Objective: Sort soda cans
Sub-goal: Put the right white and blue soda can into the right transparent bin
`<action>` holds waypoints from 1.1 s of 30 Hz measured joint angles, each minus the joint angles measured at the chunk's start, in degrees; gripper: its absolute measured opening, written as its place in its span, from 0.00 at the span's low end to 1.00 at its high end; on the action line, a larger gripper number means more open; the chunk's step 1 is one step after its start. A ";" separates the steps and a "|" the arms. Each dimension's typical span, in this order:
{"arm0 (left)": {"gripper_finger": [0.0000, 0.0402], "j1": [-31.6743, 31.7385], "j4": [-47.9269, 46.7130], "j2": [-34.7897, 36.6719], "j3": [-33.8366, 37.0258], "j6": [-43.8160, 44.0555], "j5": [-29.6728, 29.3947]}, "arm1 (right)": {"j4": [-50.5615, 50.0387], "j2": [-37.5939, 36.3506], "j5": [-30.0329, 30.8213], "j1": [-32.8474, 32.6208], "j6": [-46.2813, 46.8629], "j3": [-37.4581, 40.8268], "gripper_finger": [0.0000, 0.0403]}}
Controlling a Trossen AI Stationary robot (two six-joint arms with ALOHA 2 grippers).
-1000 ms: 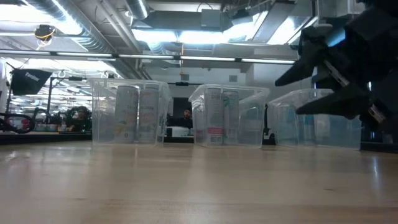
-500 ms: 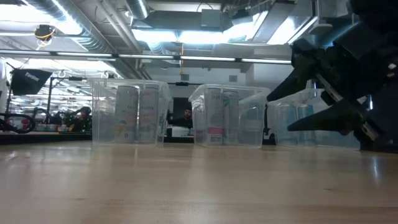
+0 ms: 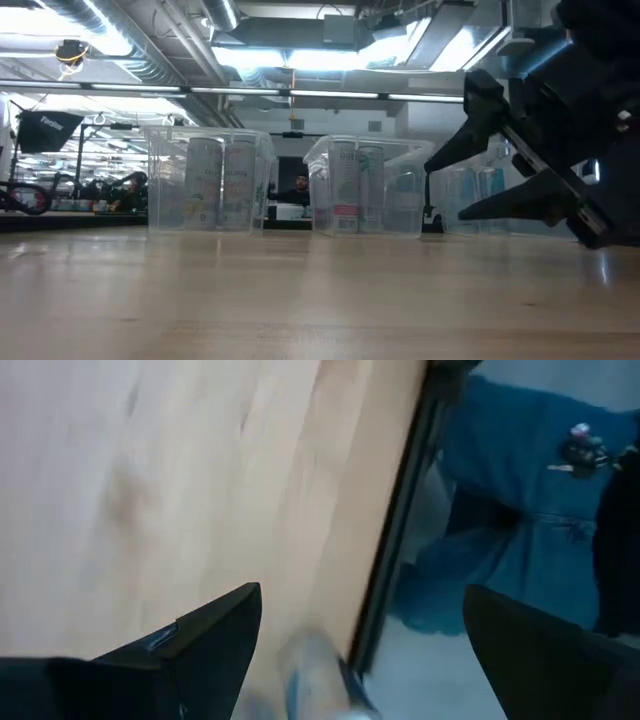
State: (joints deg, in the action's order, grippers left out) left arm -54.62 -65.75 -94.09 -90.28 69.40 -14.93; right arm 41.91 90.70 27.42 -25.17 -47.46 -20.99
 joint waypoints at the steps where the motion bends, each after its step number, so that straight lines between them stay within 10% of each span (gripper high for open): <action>1: 0.83 -1.37 -0.58 -0.02 0.43 3.52 0.36 | 0.36 0.00 0.00 0.00 0.24 0.00 0.67; 12: 0.83 -13.04 -6.01 -2.52 1.46 26.01 1.63 | 1.77 -0.02 -0.01 0.00 0.65 0.00 0.67; 33: 0.83 -14.50 -6.63 -7.93 1.48 25.64 -0.16 | 1.74 -0.04 -1.99 -0.48 2.25 0.02 0.67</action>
State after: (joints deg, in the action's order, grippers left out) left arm -69.12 -72.38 -102.02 -88.79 95.04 -15.09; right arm 43.65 90.65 25.43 -25.65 -45.21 -20.97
